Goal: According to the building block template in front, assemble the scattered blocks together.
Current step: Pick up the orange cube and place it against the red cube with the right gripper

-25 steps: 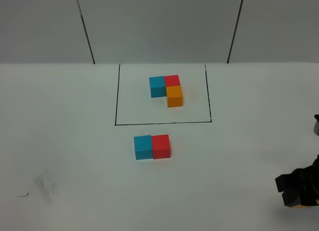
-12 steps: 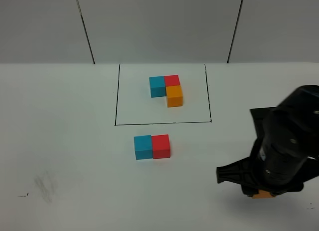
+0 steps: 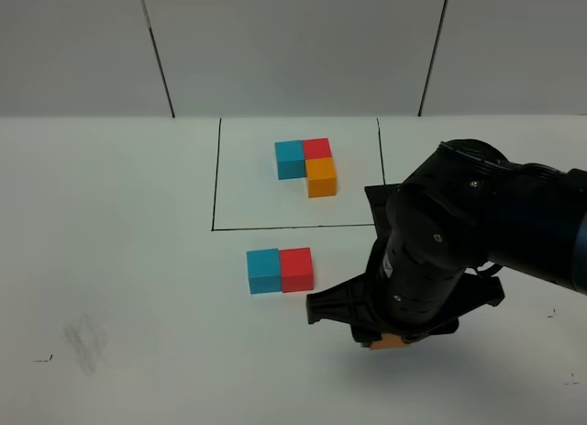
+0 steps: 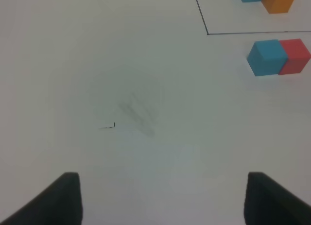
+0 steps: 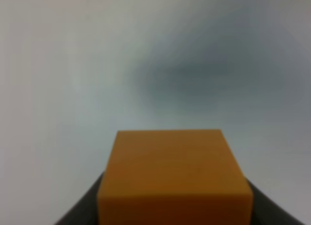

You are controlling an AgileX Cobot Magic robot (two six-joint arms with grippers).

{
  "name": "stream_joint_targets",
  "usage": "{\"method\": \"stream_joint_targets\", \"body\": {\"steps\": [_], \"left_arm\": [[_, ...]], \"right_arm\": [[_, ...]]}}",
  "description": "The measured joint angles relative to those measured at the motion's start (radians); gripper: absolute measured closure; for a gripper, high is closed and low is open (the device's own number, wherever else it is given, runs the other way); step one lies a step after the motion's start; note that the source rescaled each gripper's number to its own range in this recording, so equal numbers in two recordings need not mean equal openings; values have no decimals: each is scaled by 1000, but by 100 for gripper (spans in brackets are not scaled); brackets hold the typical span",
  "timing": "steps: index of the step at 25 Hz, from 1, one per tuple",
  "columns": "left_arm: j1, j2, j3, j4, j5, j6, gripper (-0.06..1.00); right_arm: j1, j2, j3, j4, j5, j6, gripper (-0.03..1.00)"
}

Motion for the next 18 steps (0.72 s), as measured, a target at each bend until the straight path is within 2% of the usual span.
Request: {"method": "stream_joint_targets", "body": {"steps": [3, 9, 14, 18], "left_arm": [[0, 0, 0, 0, 0, 0, -6], [0, 0, 0, 0, 0, 0, -6], [0, 0, 0, 0, 0, 0, -6], [0, 0, 0, 0, 0, 0, -6]], "right_arm": [[0, 7, 0, 61, -55, -35, 97], [0, 84, -2, 110, -116, -58, 97], [0, 152, -41, 145, -134, -115, 97], [18, 220, -124, 128, -101, -133, 97]]}}
